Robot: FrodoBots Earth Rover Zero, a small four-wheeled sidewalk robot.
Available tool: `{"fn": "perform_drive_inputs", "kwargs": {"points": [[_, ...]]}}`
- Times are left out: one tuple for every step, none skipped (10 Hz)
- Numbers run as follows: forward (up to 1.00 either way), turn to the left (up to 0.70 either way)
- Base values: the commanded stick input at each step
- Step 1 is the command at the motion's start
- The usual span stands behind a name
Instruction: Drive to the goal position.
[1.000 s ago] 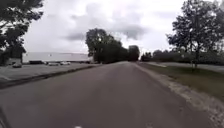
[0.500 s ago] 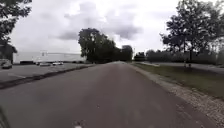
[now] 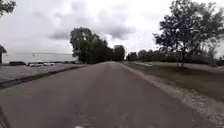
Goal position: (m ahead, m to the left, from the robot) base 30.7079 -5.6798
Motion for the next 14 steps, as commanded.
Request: {"fn": "perform_drive_inputs", "kwargs": {"points": [[1.00,0.01],[1.00,0.01],[1.00,0.01],[1.00,0.01],[1.00,0.01],[1.00,0.01],[1.00,0.01],[1.00,0.01],[1.00,0.01],[1.00,0.01],[1.00,0.01],[1.00,0.01],[1.00,-0.07],[1.00,-0.24]]}}
